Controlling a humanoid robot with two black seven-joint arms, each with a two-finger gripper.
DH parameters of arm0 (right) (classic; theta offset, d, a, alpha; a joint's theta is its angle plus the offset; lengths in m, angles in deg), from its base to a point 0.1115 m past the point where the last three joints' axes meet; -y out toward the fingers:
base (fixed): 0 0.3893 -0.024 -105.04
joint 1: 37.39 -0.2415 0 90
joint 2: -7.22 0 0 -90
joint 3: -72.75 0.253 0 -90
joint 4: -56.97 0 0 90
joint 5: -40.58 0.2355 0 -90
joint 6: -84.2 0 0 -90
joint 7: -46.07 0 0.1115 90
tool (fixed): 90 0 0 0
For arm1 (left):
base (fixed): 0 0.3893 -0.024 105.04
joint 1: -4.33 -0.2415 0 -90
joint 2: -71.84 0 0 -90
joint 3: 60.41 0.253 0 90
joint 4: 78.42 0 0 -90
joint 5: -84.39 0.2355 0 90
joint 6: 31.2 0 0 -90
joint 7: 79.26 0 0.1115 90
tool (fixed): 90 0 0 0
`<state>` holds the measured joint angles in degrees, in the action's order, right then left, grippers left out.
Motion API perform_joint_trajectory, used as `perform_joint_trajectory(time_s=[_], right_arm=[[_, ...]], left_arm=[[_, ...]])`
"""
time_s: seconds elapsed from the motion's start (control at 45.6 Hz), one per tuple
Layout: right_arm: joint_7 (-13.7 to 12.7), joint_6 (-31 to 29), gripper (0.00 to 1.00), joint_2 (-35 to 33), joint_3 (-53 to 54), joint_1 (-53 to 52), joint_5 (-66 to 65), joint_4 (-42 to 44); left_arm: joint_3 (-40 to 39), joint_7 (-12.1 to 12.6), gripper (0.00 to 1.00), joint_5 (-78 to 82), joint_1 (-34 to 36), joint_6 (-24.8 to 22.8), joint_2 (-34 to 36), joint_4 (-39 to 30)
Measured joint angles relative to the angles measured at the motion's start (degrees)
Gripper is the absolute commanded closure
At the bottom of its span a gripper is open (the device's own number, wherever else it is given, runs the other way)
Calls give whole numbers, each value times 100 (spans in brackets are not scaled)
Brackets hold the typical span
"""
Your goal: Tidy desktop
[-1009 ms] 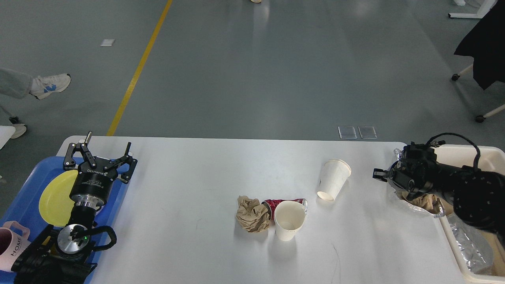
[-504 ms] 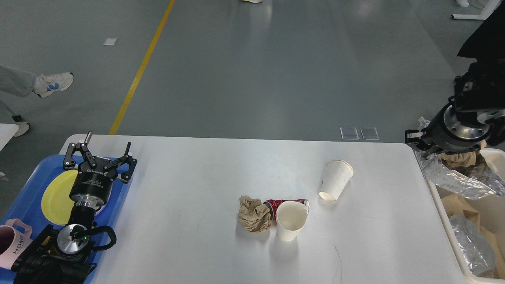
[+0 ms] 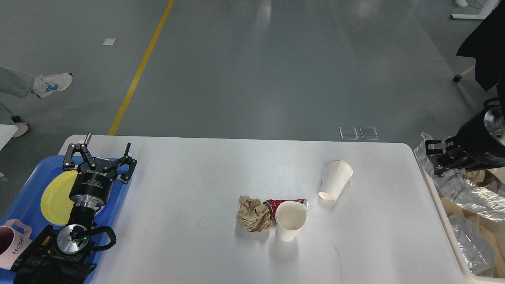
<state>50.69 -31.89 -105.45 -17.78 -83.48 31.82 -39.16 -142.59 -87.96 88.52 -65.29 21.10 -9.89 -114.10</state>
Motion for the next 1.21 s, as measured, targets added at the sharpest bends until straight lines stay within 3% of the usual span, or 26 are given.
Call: perform_joint_trajectory(time_s=[0.263,0.417,0.548,0.68,0.855,1.206], right_arm=[[52,666,100,-1449,59,1204,-1052,756],[86,847,100,-2174,740,2814,-1383,2151],[92,872,100,-2308,1893,4613,-1426,3638],[78,909,100,-2180,2916,6213,-1427,4928],[43,1313,100,-1435,3769,8027,-1378,6634],[-26,1976,100,8,4313,9965,-1338,8873]], left_arm=[[0,-1,4,0,-5,0,3,0],[-1,-1,4,0,-5,0,5,0],[-2,-1,4,0,-4,0,5,0],[-3,-1,4,-1,-1,0,3,0],[-5,-1,4,0,1,0,0,0],[-3,6,4,0,1,0,0,0]])
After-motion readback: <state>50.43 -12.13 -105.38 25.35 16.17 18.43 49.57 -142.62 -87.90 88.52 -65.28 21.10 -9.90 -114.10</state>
